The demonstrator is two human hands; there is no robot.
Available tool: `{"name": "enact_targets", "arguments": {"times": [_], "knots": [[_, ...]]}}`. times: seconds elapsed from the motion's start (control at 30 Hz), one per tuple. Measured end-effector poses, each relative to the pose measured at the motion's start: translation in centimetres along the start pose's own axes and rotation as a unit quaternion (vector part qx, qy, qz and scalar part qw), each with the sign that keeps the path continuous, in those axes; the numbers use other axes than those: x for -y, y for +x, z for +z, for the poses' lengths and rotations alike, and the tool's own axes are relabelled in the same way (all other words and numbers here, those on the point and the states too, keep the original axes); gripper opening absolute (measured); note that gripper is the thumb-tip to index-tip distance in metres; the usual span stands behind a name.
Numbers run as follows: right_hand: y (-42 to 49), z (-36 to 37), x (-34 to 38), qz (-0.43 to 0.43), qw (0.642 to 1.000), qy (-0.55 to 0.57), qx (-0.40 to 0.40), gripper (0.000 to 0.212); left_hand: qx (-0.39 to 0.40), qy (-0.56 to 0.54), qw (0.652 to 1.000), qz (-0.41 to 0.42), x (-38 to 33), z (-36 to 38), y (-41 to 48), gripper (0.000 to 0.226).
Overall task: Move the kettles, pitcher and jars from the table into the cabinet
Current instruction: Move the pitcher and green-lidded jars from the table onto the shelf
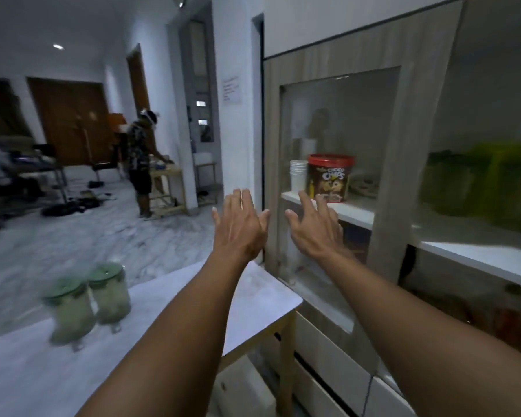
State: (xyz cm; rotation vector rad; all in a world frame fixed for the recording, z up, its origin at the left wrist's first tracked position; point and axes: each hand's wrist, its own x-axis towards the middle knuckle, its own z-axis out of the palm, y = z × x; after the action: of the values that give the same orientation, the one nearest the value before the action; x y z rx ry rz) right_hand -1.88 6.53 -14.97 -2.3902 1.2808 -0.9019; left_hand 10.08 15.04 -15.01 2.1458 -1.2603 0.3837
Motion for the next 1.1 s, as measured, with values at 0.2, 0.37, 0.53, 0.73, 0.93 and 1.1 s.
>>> {"name": "enact_targets", "arguments": {"times": [0.2,0.37,0.53,0.73,0.93,1.1], "knots": [[-2.5,10.1,14.8,-0.072,0.994,0.040,0.069,0.063,0.000,0.076,0.992,-0.100,16.0,-8.9,-3.0,0.069],[-6.1,18.8,25.6,-0.119,0.983,0.055,0.127,0.062,0.005,0.127,0.975,-0.182,29.3,-14.7,-5.9,0.067],[-8.6,26.0,31.6,-0.127,0.974,0.048,0.180,0.060,0.046,0.127,0.958,-0.254,39.0,-15.6,-8.2,0.064],[-8.0,33.4,32.7,-0.104,0.963,0.033,0.246,0.057,0.109,0.080,0.940,-0.314,44.9,-11.4,-8.5,0.053],[-4.4,42.6,31.2,-0.043,0.949,0.027,0.310,0.060,0.132,-0.002,0.906,-0.401,49.9,-4.2,-5.7,0.057],[-1.0,49.8,30.1,0.064,0.923,0.036,0.378,0.062,0.141,-0.121,0.817,-0.546,53.6,2.8,-3.1,0.056]]}}
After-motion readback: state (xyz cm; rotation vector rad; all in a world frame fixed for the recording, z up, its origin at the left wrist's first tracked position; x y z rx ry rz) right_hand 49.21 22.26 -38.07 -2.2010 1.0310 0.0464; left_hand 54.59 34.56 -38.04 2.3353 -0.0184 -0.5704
